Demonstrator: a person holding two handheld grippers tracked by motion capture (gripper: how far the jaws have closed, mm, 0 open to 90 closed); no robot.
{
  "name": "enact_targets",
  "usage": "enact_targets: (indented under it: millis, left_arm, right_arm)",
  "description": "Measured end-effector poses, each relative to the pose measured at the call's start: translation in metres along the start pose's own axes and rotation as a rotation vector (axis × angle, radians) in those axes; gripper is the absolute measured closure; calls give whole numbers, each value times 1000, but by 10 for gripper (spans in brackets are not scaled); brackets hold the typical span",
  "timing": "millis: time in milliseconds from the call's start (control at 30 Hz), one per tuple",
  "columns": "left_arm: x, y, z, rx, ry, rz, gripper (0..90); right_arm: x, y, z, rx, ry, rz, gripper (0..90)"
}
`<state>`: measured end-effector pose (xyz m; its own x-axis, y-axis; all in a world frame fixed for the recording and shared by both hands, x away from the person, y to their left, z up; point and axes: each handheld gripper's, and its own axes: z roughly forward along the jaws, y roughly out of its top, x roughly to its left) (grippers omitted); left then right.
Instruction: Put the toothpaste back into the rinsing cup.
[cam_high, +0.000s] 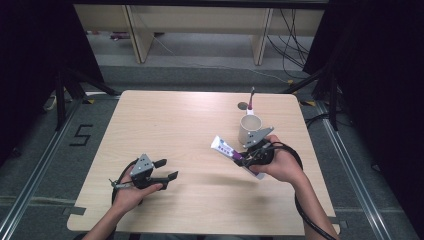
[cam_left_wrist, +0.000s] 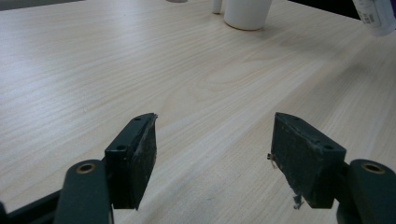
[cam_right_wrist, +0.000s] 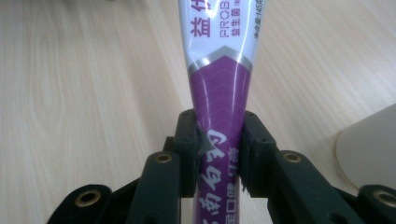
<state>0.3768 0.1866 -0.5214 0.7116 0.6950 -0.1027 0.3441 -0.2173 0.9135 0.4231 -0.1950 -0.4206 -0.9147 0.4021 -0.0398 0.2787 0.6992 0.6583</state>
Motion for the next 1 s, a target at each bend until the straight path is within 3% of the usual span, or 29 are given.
enact_targets:
  millis: [133,200,267,333,400,433,467,567,600,667,700,767,833,933,967,1000]
  left_arm:
    - [0,0,0,-7,-7,2,312]
    - [0,0,0,-8,-6,0,312]
    - [0,0,0,-3,0,-2,312]
    - [0,0,0,-2,0,-2,312]
    - [0,0,0,-1,0,-1,312]
    - [0,0,0,-3,0,-2,312]
    - [0,0,0,-3,0,-2,312]
    - [1,0,0,-11,-6,-5,311]
    - [1,0,0,-11,-7,-6,311]
    - [1,0,0,-11,-7,-7,311]
    - [1,0,0,-11,-7,-6,311]
    - [1,0,0,-12,-4,-7,311]
    - [1,-1,0,-13,1,-7,311]
    - [1,-1,-1,-20,2,-4,311]
    - [0,-1,-2,-17,13,-3,311]
    - [0,-1,-2,-17,13,-3,312]
  right_arm:
    - [-1,-3,-6,-60,-43,22,722]
    - [-2,-8,-11,-138,-68,72,723]
    - [-3,-11,-14,-191,-82,81,723]
    - [-3,-12,-15,-203,-87,95,723]
    - [-2,-14,-19,-251,-122,114,723]
    - [-3,-15,-21,-303,-145,113,723]
    - [-3,-15,-21,-303,-145,113,723]
    - [-3,-19,-26,-388,-167,194,723]
    - [-2,-19,-27,-399,-179,227,723]
    - [-3,-20,-29,-413,-190,217,723]
    - [-5,-21,-32,-457,-224,228,723]
    - [-5,-22,-34,-487,-227,265,723]
    - [-7,-24,-35,-520,-265,264,722]
    - [-7,-26,-36,-527,-286,279,722]
    - [-9,-28,-35,-562,-294,289,722]
    - [-9,-28,-35,-562,-294,289,722]
